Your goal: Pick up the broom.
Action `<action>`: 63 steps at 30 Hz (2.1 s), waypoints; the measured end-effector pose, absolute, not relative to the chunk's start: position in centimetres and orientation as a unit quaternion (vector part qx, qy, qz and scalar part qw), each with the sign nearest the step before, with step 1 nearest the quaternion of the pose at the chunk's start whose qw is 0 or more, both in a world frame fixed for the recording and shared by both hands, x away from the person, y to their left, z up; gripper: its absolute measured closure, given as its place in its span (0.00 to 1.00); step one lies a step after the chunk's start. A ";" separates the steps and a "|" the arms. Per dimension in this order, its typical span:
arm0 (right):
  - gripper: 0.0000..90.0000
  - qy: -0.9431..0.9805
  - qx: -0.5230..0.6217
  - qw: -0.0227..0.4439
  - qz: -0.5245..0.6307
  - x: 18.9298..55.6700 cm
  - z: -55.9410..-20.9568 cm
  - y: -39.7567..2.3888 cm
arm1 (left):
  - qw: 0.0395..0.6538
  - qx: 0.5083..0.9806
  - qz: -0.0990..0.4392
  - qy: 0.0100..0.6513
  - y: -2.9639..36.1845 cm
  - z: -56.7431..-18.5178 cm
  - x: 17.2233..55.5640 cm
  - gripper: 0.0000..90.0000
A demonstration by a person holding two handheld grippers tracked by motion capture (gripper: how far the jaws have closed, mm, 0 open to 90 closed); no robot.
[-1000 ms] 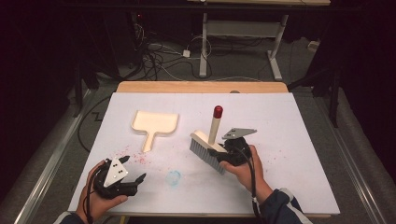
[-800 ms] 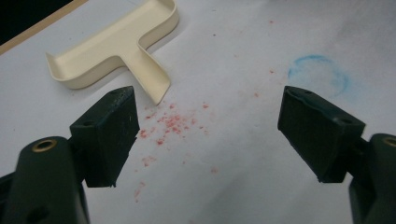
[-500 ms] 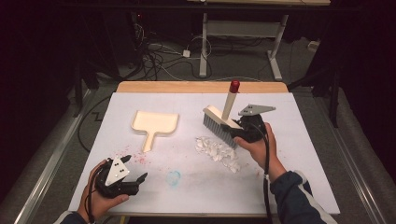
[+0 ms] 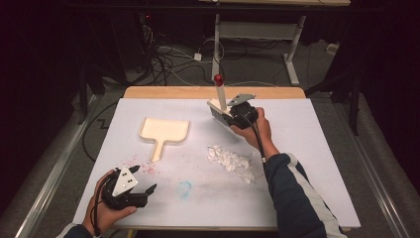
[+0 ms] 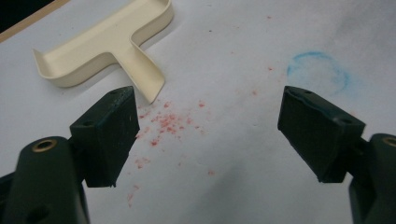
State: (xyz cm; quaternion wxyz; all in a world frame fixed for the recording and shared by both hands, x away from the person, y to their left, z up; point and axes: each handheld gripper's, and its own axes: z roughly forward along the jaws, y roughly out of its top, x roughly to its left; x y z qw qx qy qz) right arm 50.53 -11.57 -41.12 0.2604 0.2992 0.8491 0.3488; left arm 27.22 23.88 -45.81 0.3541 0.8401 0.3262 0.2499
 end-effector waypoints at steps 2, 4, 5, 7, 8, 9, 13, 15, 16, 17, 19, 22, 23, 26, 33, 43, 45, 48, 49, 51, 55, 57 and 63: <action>0.75 0.848 0.299 0.256 0.354 51.1 -41.3 -11.1 | 0.352 0.842 0.248 0.325 23.9 -45.9 27.2 0.22; 0.75 0.847 0.302 0.255 0.355 51.5 -41.6 -10.7 | 0.351 0.843 0.253 0.320 23.9 -45.9 27.3 0.22; 0.75 0.846 0.309 0.253 0.354 51.6 -41.7 -10.5 | 0.351 0.843 0.247 0.325 23.8 -45.9 27.2 0.22; 0.75 0.851 0.310 0.255 0.338 51.8 -42.1 -10.2 | 0.350 0.844 0.247 0.324 23.8 -45.9 27.3 0.22; 0.75 0.853 0.312 0.255 0.333 51.8 -42.3 -10.2 | 0.349 0.844 0.246 0.324 23.8 -45.9 27.2 0.22; 0.75 0.856 0.311 0.248 0.331 51.9 -42.4 -10.3 | 0.348 0.845 0.246 0.322 23.8 -45.9 27.2 0.22; 0.75 0.860 0.312 0.236 0.327 51.4 -42.1 -10.9 | 0.345 0.848 0.244 0.319 23.7 -45.9 27.2 0.22; 0.75 0.868 0.302 0.228 0.323 51.0 -42.0 -11.4 | 0.345 0.849 0.248 0.314 23.7 -45.9 27.2 0.22; 0.75 0.872 0.296 0.220 0.321 50.7 -41.9 -11.6 | 0.345 0.849 0.248 0.313 23.7 -45.9 27.2 0.22; 0.75 0.877 0.289 0.214 0.319 50.5 -41.8 -11.9 | 0.344 0.850 0.248 0.312 23.6 -45.9 27.2 0.22; 0.75 0.884 0.278 0.209 0.313 50.1 -41.7 -12.4 | 0.343 0.851 0.247 0.311 23.5 -45.9 27.2 0.22; 0.75 0.889 0.274 0.196 0.309 49.3 -41.5 -13.3 | 0.342 0.853 0.246 0.308 23.3 -45.9 27.1 0.22; 0.75 0.892 0.271 0.188 0.308 49.0 -41.4 -13.7 | 0.342 0.853 0.246 0.307 23.3 -45.9 27.1 0.22; 0.75 0.896 0.267 0.185 0.304 48.0 -41.1 -14.8 | 0.340 0.855 0.239 0.309 23.2 -45.9 27.0 0.22; 0.75 0.896 0.258 0.177 0.317 45.3 -39.3 -17.5 | 0.339 0.856 0.245 0.303 23.0 -45.8 27.0 0.22; 0.75 0.880 0.257 0.212 0.338 44.6 -37.7 -18.5 | 0.338 0.856 0.245 0.304 22.9 -45.8 27.1 0.22; 0.75 0.877 0.262 0.226 0.333 45.3 -38.3 -18.1 | 0.338 0.856 0.241 0.308 22.9 -45.8 27.2 0.22; 0.75 0.874 0.258 0.238 0.335 46.4 -39.5 -17.5 | 0.339 0.857 0.245 0.302 22.9 -45.8 27.3 0.22; 0.75 0.874 0.257 0.244 0.333 46.6 -39.8 -17.3 | 0.338 0.857 0.245 0.302 22.9 -45.8 27.3 0.22; 0.75 0.875 0.247 0.258 0.326 46.9 -40.4 -16.8 | 0.338 0.857 0.244 0.302 22.9 -45.9 27.3 0.22; 0.75 0.890 0.217 0.247 0.316 46.9 -41.5 -16.1 | 0.337 0.857 0.238 0.308 23.0 -46.0 27.2 0.22; 0.75 0.897 0.196 0.236 0.319 46.4 -42.0 -15.9 | 0.336 0.857 0.239 0.308 23.0 -46.0 27.2 0.22; 0.75 0.914 0.127 0.224 0.314 43.9 -42.0 -16.4 | 0.334 0.858 0.239 0.308 22.9 -46.0 27.1 0.22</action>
